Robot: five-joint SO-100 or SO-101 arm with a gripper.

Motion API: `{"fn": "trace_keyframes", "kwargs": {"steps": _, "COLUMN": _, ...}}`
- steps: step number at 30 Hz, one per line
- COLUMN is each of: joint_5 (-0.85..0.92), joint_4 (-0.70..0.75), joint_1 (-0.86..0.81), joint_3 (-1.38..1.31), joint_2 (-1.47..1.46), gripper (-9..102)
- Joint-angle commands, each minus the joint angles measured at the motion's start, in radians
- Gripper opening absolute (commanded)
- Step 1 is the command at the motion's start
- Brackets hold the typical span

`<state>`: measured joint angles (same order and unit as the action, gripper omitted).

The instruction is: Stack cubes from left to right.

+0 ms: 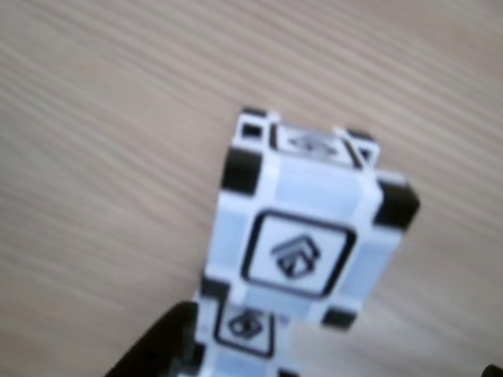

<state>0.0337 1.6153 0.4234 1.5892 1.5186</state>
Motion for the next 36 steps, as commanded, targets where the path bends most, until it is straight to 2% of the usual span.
{"fn": "trace_keyframes", "kwargs": {"steps": 1, "joint_5": -0.012, "joint_4": -0.006, "joint_1": 0.005, "joint_3": -0.043, "joint_2": -0.014, "gripper": 35}}
{"fn": "trace_keyframes", "kwargs": {"steps": 12, "joint_5": -0.051, "joint_4": -0.006, "joint_1": 0.026, "joint_3": -0.043, "joint_2": -0.057, "gripper": 39}}
{"fn": "trace_keyframes", "kwargs": {"steps": 30, "joint_5": -0.094, "joint_4": -0.008, "joint_1": 0.026, "joint_3": -0.043, "joint_2": -0.118, "gripper": 38}}
{"fn": "trace_keyframes", "kwargs": {"steps": 36, "joint_5": -0.083, "joint_4": -0.069, "joint_1": 0.025, "joint_3": -0.043, "joint_2": -0.163, "gripper": 37}}
